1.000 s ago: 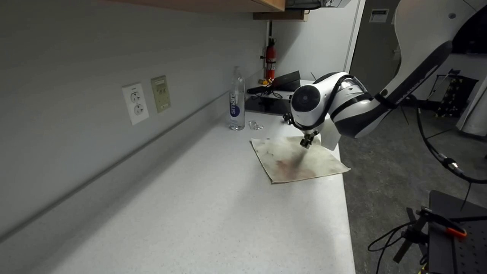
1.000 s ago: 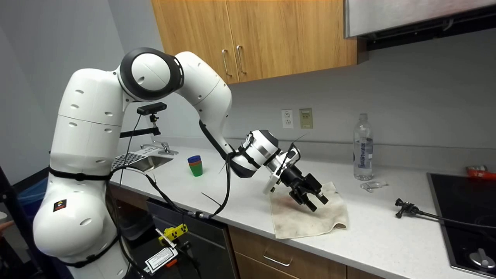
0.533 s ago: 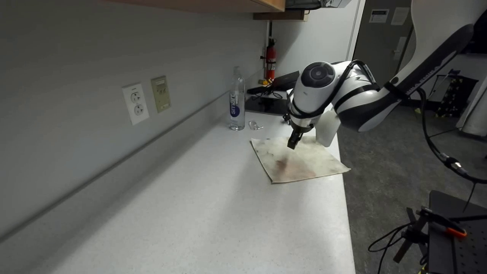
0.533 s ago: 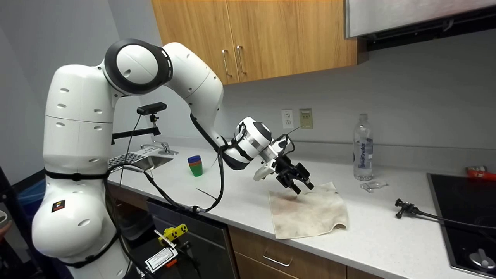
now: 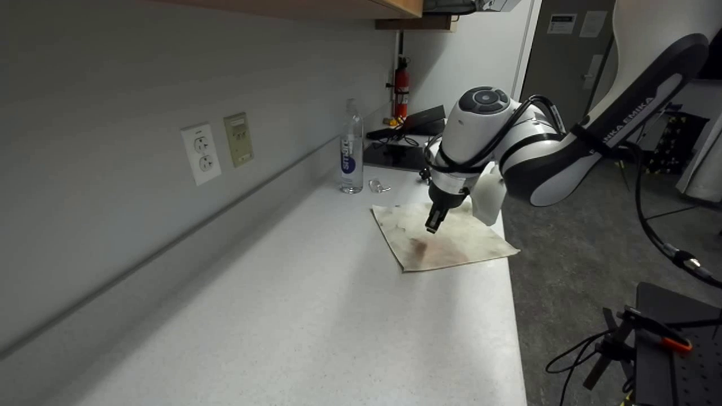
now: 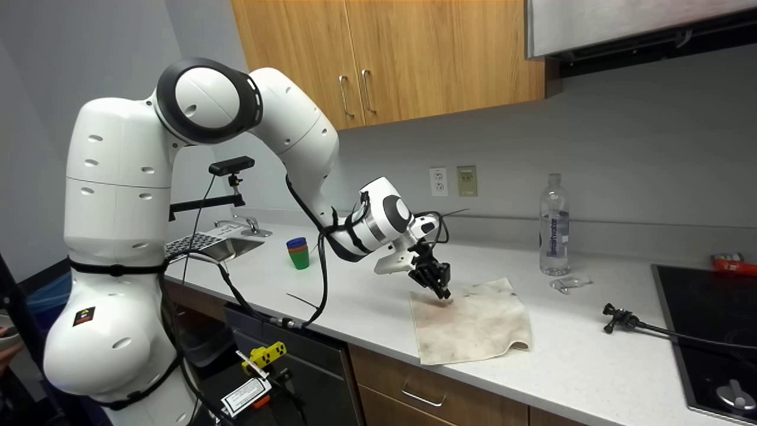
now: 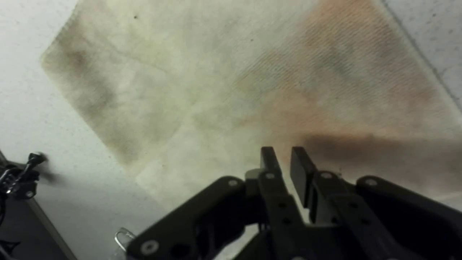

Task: Unfold the towel and lay it flat on the countertop

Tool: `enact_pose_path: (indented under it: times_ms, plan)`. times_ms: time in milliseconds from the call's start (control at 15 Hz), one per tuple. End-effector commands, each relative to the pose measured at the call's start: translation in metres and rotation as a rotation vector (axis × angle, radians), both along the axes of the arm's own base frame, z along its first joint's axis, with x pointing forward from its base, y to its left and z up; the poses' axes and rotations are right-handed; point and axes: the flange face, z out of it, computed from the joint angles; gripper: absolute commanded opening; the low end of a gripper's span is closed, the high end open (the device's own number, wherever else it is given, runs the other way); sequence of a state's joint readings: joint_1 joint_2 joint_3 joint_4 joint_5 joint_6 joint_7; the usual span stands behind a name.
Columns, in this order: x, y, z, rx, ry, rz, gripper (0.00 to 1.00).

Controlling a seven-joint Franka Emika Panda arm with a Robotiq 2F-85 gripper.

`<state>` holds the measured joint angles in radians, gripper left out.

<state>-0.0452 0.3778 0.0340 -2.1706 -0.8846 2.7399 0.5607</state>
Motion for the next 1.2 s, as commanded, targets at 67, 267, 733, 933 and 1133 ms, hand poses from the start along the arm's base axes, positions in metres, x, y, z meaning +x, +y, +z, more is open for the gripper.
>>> enact_pose_path:
  times_ms: [67,267,733,933,1133]
  plan:
    - [-0.006,0.013,-0.003,0.064,0.056,0.042,0.0]
    - [-0.005,0.018,-0.005,0.093,0.083,0.058,0.0]
    - [0.003,0.025,-0.017,0.169,0.135,0.097,0.0]
    - [0.006,0.027,-0.026,0.198,0.158,0.101,0.0]
    - [0.007,0.03,-0.033,0.209,0.178,0.109,0.0]
